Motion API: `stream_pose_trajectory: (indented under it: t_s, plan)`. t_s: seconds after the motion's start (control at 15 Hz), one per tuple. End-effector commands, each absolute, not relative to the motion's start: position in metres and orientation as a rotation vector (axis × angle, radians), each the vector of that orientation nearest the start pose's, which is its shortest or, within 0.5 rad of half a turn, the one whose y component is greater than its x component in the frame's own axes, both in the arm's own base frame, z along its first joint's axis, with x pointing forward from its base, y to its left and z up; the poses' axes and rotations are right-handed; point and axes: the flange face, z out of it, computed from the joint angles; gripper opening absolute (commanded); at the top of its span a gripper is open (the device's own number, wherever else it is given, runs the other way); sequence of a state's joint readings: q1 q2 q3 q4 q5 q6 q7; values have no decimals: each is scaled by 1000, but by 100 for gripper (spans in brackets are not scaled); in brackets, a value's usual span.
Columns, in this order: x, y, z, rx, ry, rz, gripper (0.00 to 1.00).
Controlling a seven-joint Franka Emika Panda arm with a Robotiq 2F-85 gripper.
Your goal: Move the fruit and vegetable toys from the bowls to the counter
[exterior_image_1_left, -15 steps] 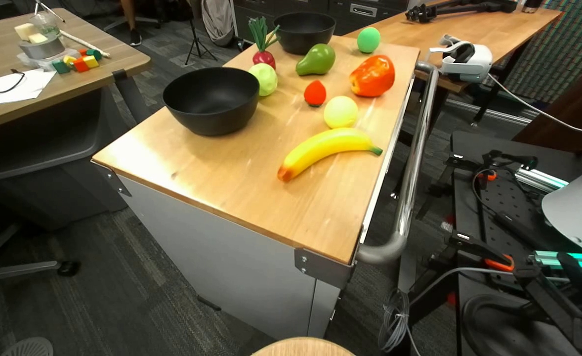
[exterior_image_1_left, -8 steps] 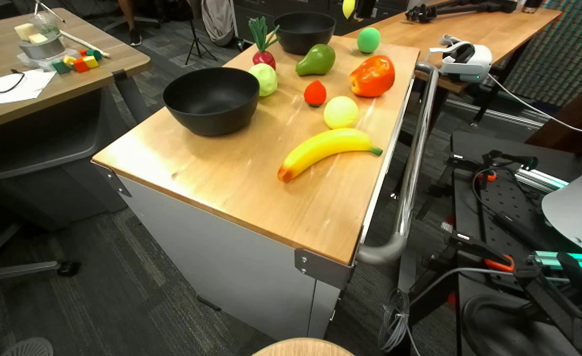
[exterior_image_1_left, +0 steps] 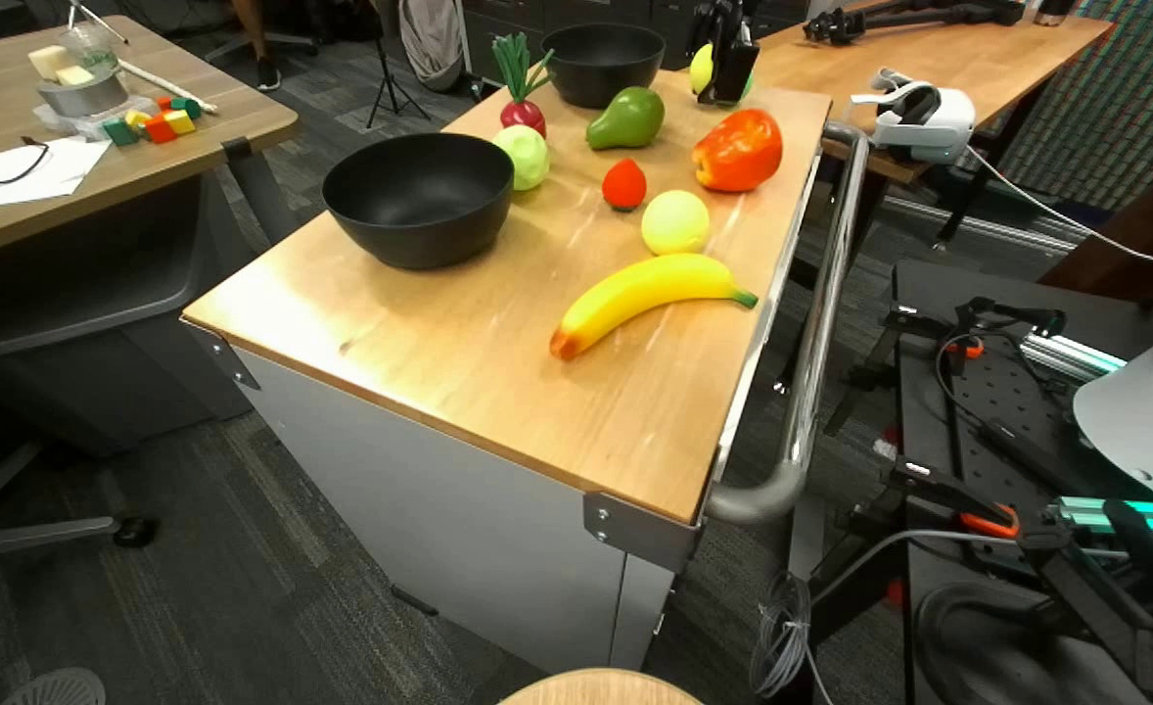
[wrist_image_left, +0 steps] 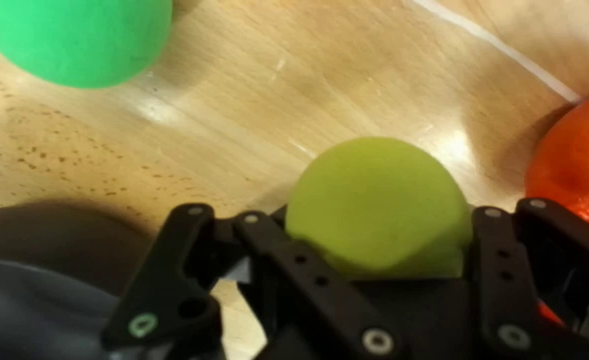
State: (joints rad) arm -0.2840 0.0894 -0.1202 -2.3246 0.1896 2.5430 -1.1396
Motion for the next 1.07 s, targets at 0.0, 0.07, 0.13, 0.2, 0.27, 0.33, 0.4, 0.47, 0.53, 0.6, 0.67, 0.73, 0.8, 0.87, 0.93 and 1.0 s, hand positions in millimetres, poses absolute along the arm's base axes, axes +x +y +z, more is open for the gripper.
stream_pose_trajectory:
  t_s: [0.0,0.07,0.13,0.2,0.27,0.33,0.4,0.47,0.53,0.6,0.67,0.73,0.8,0.87,0.93,1.0]
  plan:
    - [485,-206,313,-3039,-933,-302,48]
    - [486,-205,315,-3038,-938,-304,53]
    - [488,-204,322,-3046,-950,-321,62]
    - [489,-203,330,-3043,-956,-310,70]
    - [490,-201,339,-3040,-963,-308,79]
    - [490,-200,350,-3035,-967,-301,86]
    - [490,-198,363,-3031,-982,-294,95]
    - [489,-196,374,-3025,-991,-285,99]
    - [488,-194,387,-3022,-988,-267,100]
    - [486,-193,400,-3019,-992,-255,100]
    - [484,-192,414,-3012,-987,-246,100]
    - [483,-190,427,-3008,-986,-252,100]
    - [489,-194,398,-3003,-994,-249,100]
    - [487,-193,411,-3001,-993,-255,100]
    - [485,-192,419,-2999,-992,-261,100]
    - [484,-191,422,-3000,-992,-266,100]
